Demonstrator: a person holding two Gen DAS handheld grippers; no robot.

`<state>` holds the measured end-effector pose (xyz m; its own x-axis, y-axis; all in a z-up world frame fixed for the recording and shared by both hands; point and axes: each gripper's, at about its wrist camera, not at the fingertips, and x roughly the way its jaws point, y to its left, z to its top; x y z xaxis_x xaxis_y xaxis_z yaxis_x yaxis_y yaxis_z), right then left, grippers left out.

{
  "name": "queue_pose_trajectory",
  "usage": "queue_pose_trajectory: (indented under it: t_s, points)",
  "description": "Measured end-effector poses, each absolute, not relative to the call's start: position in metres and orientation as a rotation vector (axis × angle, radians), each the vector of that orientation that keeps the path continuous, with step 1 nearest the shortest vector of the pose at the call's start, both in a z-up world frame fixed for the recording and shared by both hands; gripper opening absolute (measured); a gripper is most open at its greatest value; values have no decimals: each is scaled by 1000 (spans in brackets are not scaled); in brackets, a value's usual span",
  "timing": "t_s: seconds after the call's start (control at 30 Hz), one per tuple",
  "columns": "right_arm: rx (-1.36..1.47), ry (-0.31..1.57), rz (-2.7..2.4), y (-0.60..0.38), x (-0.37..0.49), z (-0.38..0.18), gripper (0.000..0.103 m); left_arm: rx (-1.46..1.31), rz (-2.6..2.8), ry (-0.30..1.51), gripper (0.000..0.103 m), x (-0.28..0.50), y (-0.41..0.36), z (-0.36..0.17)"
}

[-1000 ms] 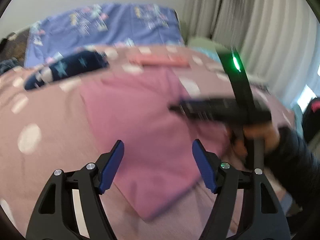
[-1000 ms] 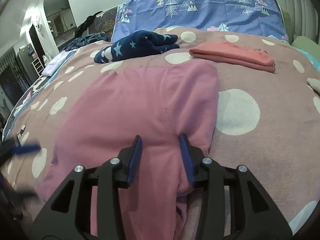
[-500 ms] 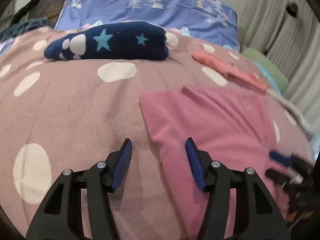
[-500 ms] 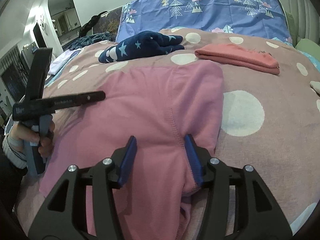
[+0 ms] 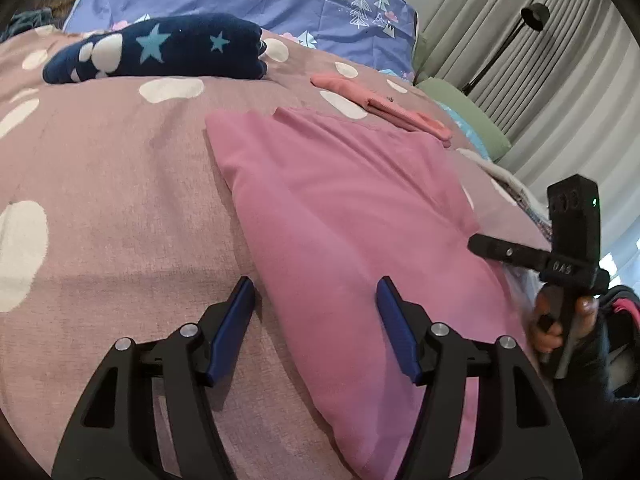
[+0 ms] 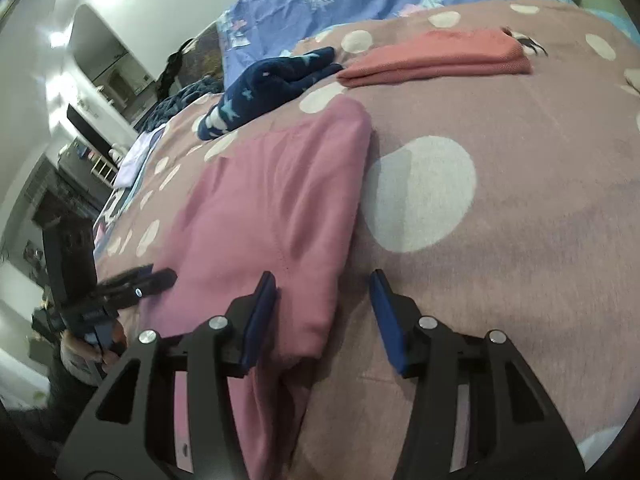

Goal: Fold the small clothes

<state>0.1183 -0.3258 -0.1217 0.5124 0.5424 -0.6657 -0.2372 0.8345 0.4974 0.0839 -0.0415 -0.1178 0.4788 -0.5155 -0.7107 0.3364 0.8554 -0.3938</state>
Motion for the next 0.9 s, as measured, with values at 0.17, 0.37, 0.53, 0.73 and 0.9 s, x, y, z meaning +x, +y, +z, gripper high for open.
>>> queue_pose_trajectory:
  t_s: [0.17, 0.37, 0.53, 0.73, 0.9]
  points:
    - [410, 925, 559, -324, 143, -122, 51, -175, -540, 944, 64, 98, -52, -118]
    - [395, 966, 619, -300, 183, -131, 31, -150, -528, 938, 60, 124, -65, -119]
    - [360, 894, 529, -291, 163, -106, 18, -72, -494, 897, 25, 121, -72, -96]
    - [345, 673, 505, -314, 127, -26, 17, 28, -532, 691, 23, 104, -93, -16]
    - [288, 513, 420, -342, 125, 44, 17, 126, -546, 564, 23, 129, -134, 50]
